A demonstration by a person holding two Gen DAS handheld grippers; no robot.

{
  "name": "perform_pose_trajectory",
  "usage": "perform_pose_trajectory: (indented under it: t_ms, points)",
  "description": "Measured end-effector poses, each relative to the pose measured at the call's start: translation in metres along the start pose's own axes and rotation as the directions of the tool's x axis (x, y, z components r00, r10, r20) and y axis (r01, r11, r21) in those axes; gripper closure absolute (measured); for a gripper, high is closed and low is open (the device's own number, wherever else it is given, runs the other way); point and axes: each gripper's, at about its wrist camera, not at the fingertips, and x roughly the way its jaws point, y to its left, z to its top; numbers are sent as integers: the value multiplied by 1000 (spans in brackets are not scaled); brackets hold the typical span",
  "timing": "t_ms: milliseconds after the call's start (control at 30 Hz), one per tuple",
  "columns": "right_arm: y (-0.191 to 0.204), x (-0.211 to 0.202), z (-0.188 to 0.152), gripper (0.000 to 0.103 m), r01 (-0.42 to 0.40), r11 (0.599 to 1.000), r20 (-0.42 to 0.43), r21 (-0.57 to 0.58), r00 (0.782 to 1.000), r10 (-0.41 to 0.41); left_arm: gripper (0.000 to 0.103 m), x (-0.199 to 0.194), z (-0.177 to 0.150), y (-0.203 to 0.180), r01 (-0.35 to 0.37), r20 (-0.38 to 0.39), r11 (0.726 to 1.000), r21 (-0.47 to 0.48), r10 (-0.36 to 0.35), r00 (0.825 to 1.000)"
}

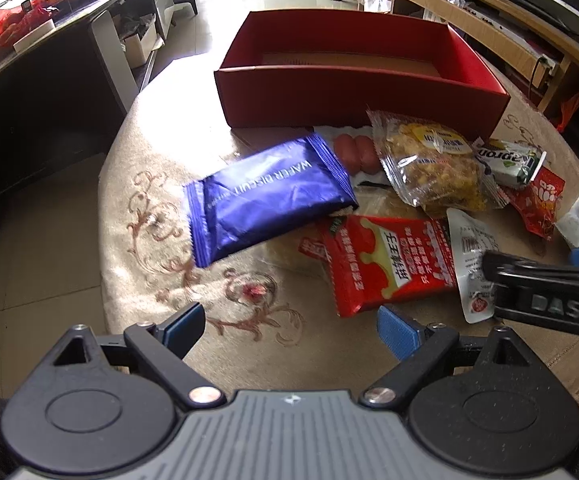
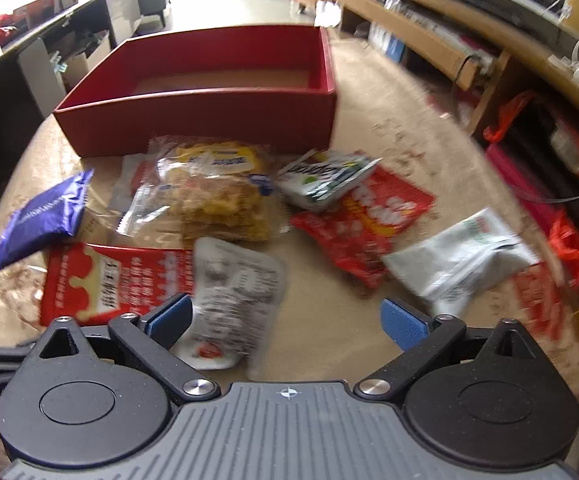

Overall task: Organize snacks
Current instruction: 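Grasp the clear sachet with the right tool while the left tool grasps the red spicy-strip packet, then lift both packets and carry them over the red box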

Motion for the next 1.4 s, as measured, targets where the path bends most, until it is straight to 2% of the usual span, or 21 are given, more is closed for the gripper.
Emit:
perform_pose_trajectory:
  t_ms: [33, 100, 133, 233, 300, 367, 467, 533, 633, 700, 800, 867, 933, 1000, 1067, 1200, 1233, 1267, 1300, 1333, 1400]
  points:
    - [3, 4, 2, 6, -17, 1000, -14, 1, 1000, 17, 14, 0, 1, 2, 3, 2, 1000, 0, -3, 1000]
    - [10, 13, 4, 21, -47, 999, -54, -4, 997, 47, 14, 0, 1, 5, 8, 6, 1000, 5, -8, 1000]
    - [13, 18, 5, 26, -53, 999, -77, -6, 996, 52, 14, 0, 1, 6, 11, 8, 1000, 11, -12, 1000]
    - [13, 31, 6, 27, -84, 996, -111, 24, 990, 86, 14, 0, 1, 8, 25, 9, 999, 27, -25, 1000]
    - [7, 31, 8, 41, -129, 990, -128, 56, 983, 135, 14, 0, 1, 8, 41, 3, 999, 33, -42, 999]
    - [3, 27, 7, 45, -144, 989, -131, 41, 980, 148, 14, 0, 2, 6, 58, -3, 997, 58, -58, 998]
    - [3, 21, 1, 48, -167, 985, -154, -40, 975, 159, 14, -3, 5, -3, 84, -7, 986, 145, -84, 996]
    - [3, 15, -4, 51, -168, 979, -167, -111, 975, 148, 14, -7, 10, -11, 103, 4, 964, 245, -107, 994]
    - [-3, 4, -6, 56, -188, 969, -191, -162, 969, 156, 14, -11, 15, -28, 125, 20, 892, 435, -149, 989]
    - [-13, 2, -7, 56, -197, 969, -211, -151, 964, 163, 14, -7, 18, -44, 144, 1, 826, 545, -173, 985]
    - [-21, 6, -7, 55, -216, 967, -217, -135, 959, 184, 14, 7, 21, -69, 197, -58, 734, 650, -210, 976]
    - [-20, 5, -7, 50, -219, 962, -213, -162, 960, 182, 14, 21, 22, -84, 195, -73, 683, 704, -203, 976]
    - [-26, 12, -9, 41, -206, 964, -236, -168, 958, 163, 14, 36, 21, -96, 215, -119, 647, 732, -190, 975]
    - [-30, 16, -11, 37, -192, 964, -251, -184, 957, 142, 13, 42, 16, -100, 249, -159, 633, 733, -197, 967]
    - [-33, 15, -13, 37, -197, 961, -234, -193, 961, 150, 13, 42, 13, -102, 256, -156, 639, 725, -210, 965]
    - [-27, 20, -11, 32, -178, 958, -212, -223, 969, 131, 14, 47, 18, -92, 293, -209, 722, 627, -206, 956]
    - [-25, 21, -9, 32, -177, 958, -216, -226, 968, 128, 16, 47, 18, -90, 296, -215, 741, 602, -206, 955]
    - [-25, 21, -9, 37, -173, 958, -212, -230, 969, 124, 16, 46, 17, -90, 293, -222, 757, 585, -198, 955]
    - [-23, 21, -10, 43, -158, 955, -207, -251, 972, 107, 19, 45, 15, -90, 288, -222, 764, 578, -192, 956]
    - [-23, 19, -13, 44, -150, 949, -197, -277, 976, 96, 26, 43, 14, -90, 288, -221, 766, 575, -194, 956]
    - [-29, 14, -19, 47, -169, 954, -203, -250, 972, 119, 35, 38, 13, -92, 299, -230, 763, 573, -201, 952]
